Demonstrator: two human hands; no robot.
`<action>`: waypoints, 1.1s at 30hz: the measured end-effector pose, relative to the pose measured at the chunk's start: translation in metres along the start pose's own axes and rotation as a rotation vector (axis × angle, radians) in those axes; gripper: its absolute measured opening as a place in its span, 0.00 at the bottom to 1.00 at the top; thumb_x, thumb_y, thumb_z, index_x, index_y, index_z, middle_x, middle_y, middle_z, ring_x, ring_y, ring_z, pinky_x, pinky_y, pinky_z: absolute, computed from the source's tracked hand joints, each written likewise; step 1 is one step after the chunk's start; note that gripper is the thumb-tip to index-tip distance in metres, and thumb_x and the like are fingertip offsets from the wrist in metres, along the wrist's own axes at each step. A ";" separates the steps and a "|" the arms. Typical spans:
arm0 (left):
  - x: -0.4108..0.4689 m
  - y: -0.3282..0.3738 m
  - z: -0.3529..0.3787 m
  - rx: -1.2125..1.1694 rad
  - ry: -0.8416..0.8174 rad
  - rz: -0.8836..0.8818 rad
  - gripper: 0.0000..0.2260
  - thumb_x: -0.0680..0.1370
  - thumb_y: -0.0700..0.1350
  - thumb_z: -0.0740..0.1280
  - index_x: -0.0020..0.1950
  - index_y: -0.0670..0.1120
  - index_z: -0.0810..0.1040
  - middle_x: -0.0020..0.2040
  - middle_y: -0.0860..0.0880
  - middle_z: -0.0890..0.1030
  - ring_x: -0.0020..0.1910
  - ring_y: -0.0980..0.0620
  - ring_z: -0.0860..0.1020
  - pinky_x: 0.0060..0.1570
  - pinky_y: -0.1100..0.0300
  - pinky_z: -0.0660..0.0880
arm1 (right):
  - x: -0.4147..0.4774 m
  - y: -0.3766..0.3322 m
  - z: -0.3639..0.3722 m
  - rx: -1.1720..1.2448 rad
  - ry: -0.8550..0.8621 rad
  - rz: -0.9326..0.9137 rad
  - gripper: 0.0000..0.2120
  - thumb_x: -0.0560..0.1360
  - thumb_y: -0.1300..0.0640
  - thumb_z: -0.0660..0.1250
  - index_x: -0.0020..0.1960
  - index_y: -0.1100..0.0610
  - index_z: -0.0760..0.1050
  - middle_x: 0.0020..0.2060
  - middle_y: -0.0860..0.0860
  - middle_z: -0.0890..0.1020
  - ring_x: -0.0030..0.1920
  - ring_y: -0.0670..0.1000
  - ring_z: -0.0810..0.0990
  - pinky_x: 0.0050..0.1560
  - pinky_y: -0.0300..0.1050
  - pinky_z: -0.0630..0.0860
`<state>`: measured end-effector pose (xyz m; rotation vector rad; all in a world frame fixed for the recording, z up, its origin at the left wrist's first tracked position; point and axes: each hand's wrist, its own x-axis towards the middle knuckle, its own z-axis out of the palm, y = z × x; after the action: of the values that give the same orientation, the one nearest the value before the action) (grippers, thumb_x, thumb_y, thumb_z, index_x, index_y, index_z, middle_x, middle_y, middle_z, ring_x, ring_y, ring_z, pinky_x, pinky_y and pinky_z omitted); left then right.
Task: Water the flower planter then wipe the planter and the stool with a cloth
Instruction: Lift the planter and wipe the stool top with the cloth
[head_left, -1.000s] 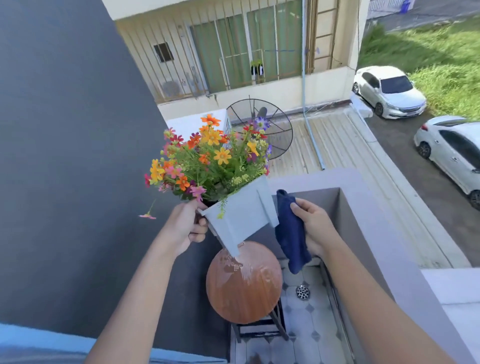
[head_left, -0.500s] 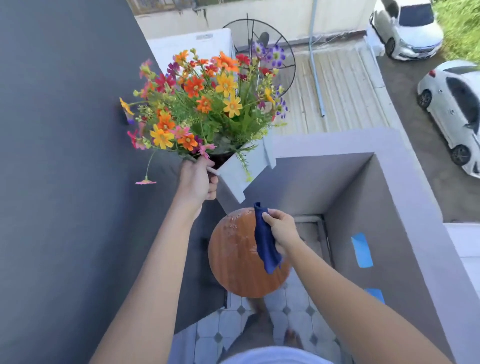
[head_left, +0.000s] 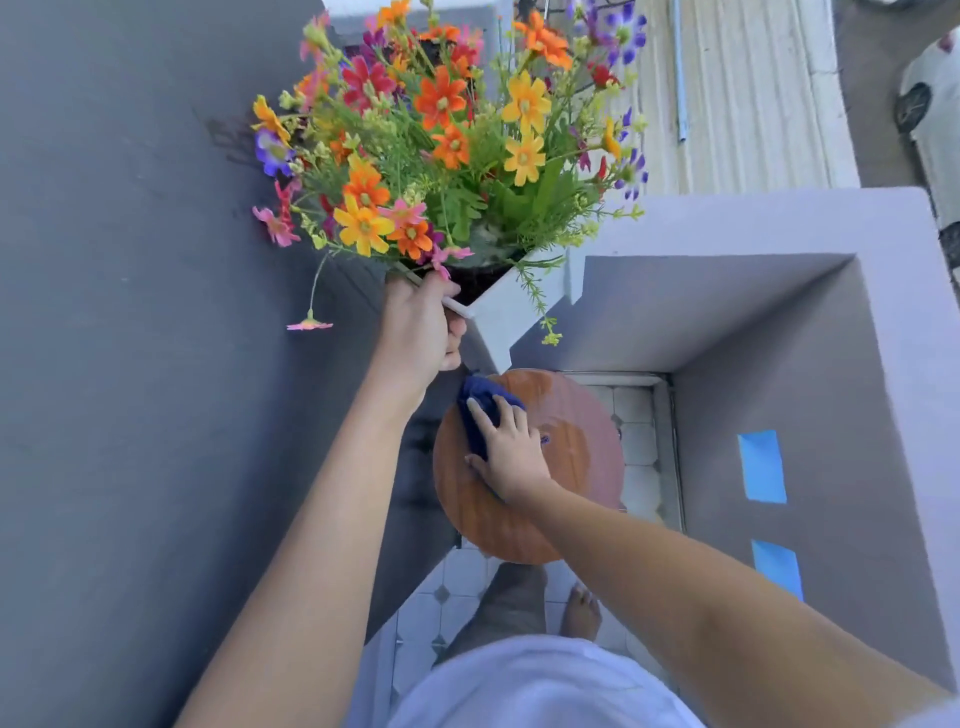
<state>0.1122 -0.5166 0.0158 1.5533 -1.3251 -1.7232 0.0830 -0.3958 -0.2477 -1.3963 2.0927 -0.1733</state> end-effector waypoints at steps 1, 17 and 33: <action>0.001 0.000 0.000 0.005 0.001 0.001 0.05 0.80 0.40 0.56 0.48 0.40 0.69 0.28 0.46 0.68 0.18 0.55 0.60 0.24 0.63 0.55 | 0.002 0.000 0.006 -0.013 -0.003 -0.005 0.38 0.79 0.46 0.65 0.82 0.44 0.49 0.80 0.58 0.57 0.75 0.64 0.60 0.67 0.64 0.69; 0.008 -0.014 0.007 -0.039 0.003 0.020 0.03 0.78 0.39 0.58 0.45 0.42 0.66 0.26 0.46 0.68 0.20 0.53 0.59 0.25 0.62 0.54 | -0.034 0.101 -0.011 0.320 0.367 0.409 0.28 0.77 0.62 0.66 0.76 0.53 0.69 0.68 0.61 0.69 0.66 0.62 0.67 0.67 0.58 0.71; 0.008 -0.028 0.016 -0.055 0.010 -0.022 0.06 0.78 0.38 0.58 0.41 0.43 0.66 0.25 0.47 0.69 0.18 0.54 0.60 0.24 0.63 0.56 | 0.006 -0.007 0.015 0.448 0.240 0.173 0.28 0.77 0.61 0.63 0.77 0.51 0.67 0.68 0.55 0.67 0.70 0.57 0.64 0.60 0.56 0.77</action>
<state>0.1021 -0.5056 -0.0144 1.5494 -1.2494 -1.7475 0.0950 -0.4006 -0.2594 -0.9593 2.1757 -0.7206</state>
